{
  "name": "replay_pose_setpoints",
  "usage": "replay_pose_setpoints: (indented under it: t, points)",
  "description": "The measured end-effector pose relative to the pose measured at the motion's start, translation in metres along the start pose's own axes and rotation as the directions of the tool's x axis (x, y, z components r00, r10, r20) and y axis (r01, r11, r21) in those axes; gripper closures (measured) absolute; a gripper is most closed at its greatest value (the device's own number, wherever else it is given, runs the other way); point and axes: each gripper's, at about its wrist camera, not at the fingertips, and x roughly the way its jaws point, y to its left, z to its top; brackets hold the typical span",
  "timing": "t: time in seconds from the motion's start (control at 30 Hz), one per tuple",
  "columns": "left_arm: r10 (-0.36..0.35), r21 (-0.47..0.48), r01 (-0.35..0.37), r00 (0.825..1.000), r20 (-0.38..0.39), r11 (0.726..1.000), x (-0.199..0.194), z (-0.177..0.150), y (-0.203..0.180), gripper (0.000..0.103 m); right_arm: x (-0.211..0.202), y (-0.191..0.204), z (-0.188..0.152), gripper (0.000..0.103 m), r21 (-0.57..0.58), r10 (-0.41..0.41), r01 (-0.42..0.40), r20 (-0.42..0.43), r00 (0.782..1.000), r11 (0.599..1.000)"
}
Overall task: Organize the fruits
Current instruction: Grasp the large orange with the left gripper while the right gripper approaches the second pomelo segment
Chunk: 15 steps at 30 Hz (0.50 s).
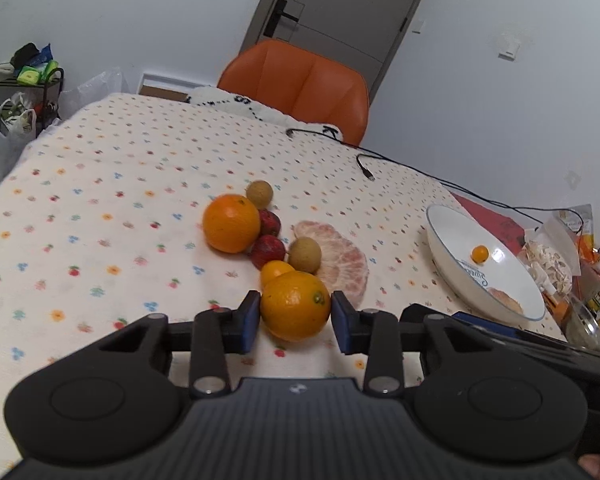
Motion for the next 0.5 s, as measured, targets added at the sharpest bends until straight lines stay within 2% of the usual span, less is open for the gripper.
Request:
replay_pose_setpoints:
  t: [0.27, 0.4, 0.5]
  points:
    - [0.015, -0.031, -0.013, 0.999, 0.043, 0.999, -0.011, 0.010, 0.014, 0.067, 0.022, 0.017, 0.009, 0.033, -0.051, -0.010, 0.008, -0.031, 0.999, 0.999]
    - [0.026, -0.045, -0.024, 0.998, 0.050, 0.999, -0.012, 0.013, 0.021, 0.067, 0.033, 0.025, 0.012, 0.040, -0.074, -0.012, 0.008, -0.052, 0.999, 0.997]
    - [0.036, -0.054, -0.033, 0.998, 0.057, 0.998, -0.014, 0.015, 0.026, 0.067, 0.039, 0.029, 0.013, 0.040, -0.088, -0.023, 0.017, -0.060, 0.998, 0.996]
